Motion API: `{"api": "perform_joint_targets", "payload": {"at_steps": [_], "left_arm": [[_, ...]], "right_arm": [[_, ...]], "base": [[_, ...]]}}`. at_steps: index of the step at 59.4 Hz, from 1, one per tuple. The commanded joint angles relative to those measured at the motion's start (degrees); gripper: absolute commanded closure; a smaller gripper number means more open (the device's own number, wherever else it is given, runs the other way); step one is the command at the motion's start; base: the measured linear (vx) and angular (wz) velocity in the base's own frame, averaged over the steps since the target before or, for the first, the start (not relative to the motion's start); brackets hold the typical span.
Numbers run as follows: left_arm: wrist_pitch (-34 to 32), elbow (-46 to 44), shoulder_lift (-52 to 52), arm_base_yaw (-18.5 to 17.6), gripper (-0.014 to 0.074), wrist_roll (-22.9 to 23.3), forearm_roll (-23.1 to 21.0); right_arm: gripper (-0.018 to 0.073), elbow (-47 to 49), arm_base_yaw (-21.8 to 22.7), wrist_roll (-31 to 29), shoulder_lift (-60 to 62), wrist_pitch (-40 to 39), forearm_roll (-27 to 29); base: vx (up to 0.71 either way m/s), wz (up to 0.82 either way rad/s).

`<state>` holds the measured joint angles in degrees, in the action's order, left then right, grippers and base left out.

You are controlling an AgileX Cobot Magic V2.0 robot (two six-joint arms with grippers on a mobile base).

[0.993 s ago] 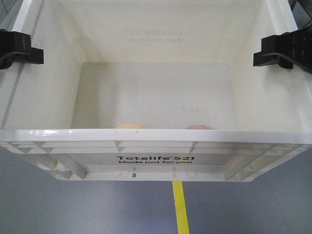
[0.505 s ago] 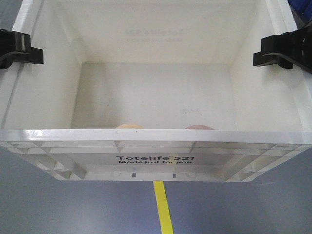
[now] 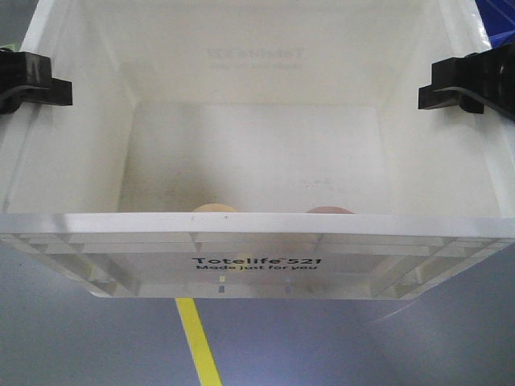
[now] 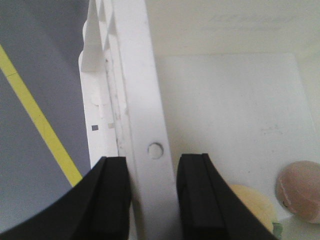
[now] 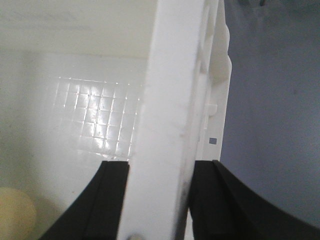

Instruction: Place moving items into box and shelve

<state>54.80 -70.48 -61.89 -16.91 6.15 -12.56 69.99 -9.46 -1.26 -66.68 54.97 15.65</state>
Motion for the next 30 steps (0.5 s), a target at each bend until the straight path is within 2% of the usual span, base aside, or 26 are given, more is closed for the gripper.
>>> {"api": "perform_joint_targets", "payload": {"at_steps": [1,30], "left_arm": [[-7.43,-2.80,1.65,-0.33,0.0603,-0.78,-1.69],[-7.43,-2.80,1.65,-0.33,0.0603,-0.78,-1.69]], "right_arm": [[0.0565,2.20,0.30,-1.03,1.79,-7.50,1.22],[0.0565,2.20,0.30,-1.03,1.79,-7.49,1.26]], "base": [[0.35,-0.55],[0.36,-0.54]]}}
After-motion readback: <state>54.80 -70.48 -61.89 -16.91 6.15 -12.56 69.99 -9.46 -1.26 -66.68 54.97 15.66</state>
